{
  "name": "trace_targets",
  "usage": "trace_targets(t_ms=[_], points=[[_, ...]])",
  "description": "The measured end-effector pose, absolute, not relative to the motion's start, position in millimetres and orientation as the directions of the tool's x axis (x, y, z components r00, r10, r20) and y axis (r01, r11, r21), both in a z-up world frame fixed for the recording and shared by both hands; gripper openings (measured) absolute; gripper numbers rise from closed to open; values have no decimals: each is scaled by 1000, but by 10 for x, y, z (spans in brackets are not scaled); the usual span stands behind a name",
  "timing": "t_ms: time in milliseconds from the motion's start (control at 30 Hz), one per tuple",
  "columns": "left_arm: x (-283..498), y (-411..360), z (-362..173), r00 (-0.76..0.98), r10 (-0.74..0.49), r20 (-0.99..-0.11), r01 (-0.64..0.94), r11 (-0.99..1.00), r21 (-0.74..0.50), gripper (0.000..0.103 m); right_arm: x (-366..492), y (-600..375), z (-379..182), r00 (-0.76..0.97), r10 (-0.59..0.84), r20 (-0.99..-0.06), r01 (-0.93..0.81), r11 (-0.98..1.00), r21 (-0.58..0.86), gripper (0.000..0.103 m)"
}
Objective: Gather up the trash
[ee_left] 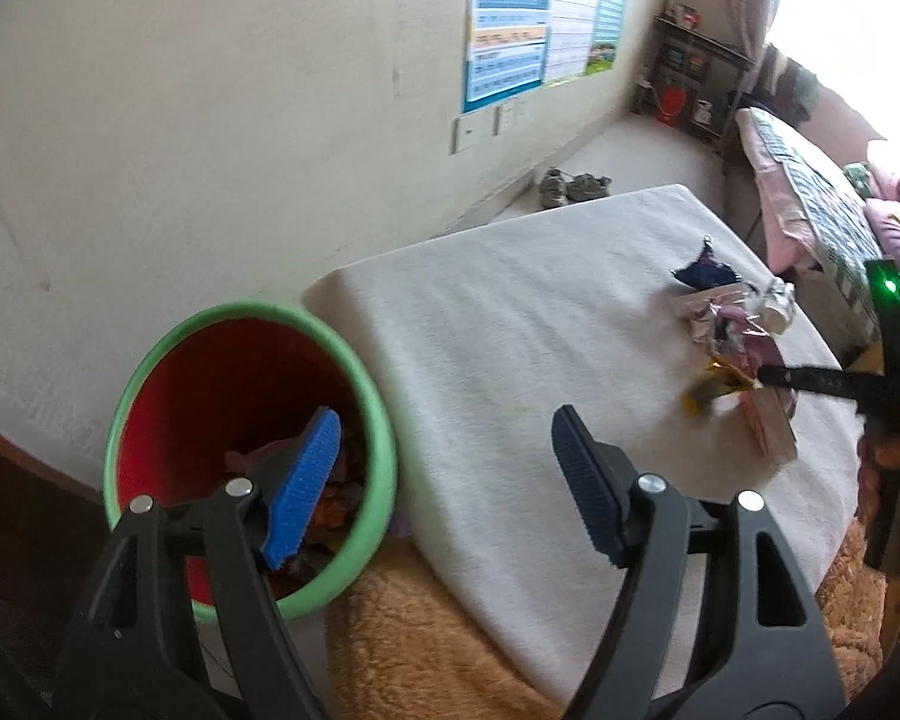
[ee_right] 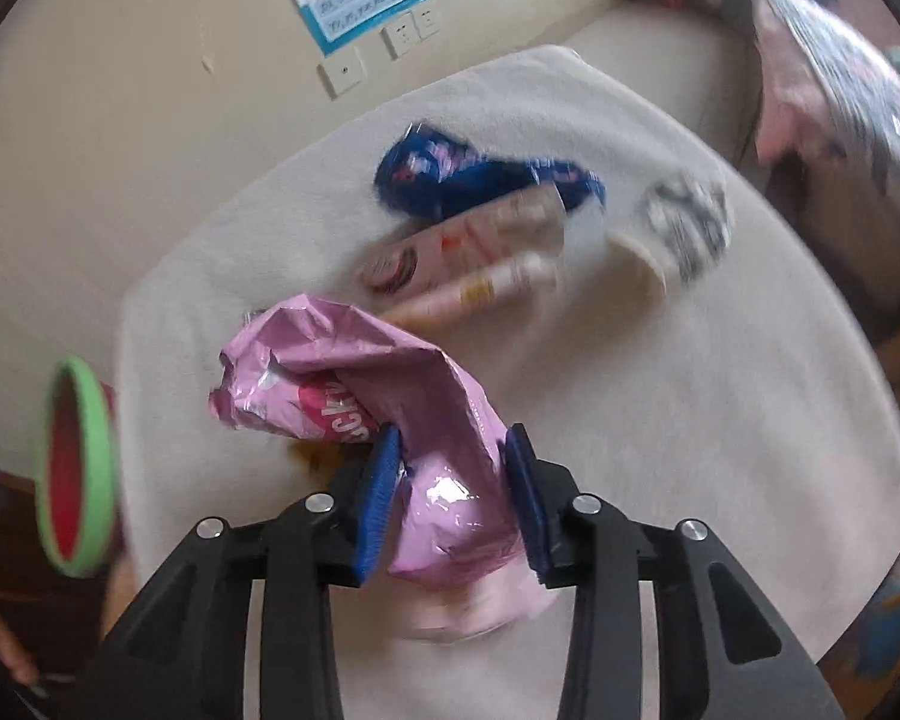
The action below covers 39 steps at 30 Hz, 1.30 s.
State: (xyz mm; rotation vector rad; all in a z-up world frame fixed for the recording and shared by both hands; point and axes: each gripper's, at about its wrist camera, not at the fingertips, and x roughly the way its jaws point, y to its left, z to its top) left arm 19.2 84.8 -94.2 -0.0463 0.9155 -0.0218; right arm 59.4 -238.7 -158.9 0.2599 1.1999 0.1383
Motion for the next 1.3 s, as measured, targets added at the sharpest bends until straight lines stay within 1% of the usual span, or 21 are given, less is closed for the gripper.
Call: trace_targets(t_ms=[67,167,267,367,533,700,933,1033,1067,1100,1167,1233,1300], points=[[229,732,-923,612,-56,-789,27,998,-50,70,378,-2474,-1489,393,261,-882,71,947,312,33],[269,566,-911,611,-78,-787,66,997,-48,70,92,-2662,-1279,475,239,-847,126,934,335,33],[300,361,-909,613,-103,-784,112,993,-43,70,-155,-2890,-1099,542,181,-821,178,930,323,33],[332,145,-915,610,-132,-781,164,986,-39,70,-348,-3059,-1027,567,114,-816,216,935,282,33],[352,-188,-959,594,-180,-784,236,971,-43,70,-519,-3264,-1233,524,45,-851,285,932,225,34],[355,-587,-1108,549,-237,-802,329,943,-54,70,-613,-3391,-1470,490,35,-871,329,918,222,34],[630,-1128,-1371,479,-285,-830,399,913,-83,70,-655,-3457,-1516,489,36,-871,334,915,225,35],[795,-1306,-1455,464,-287,-838,423,903,-74,70,-706,-3514,-1500,506,45,-861,343,906,249,35],[818,-1334,-1474,466,-284,-838,432,900,-64,72,-710,-3528,-1492,510,45,-859,346,904,252,35],[861,-1381,-1512,471,-271,-840,445,895,-39,77,-723,-3550,-1485,513,44,-857,349,901,256,36],[931,-1428,-1594,475,-228,-850,455,890,16,78,-739,-3595,-1485,517,47,-855,360,894,267,36],[1038,-1463,-1750,438,-157,-885,447,892,63,78,-751,-3633,-1504,516,54,-855,371,886,279,36],[1116,-1487,-1871,387,-139,-911,450,891,56,78,-751,-3650,-1527,512,61,-857,377,880,288,36]])
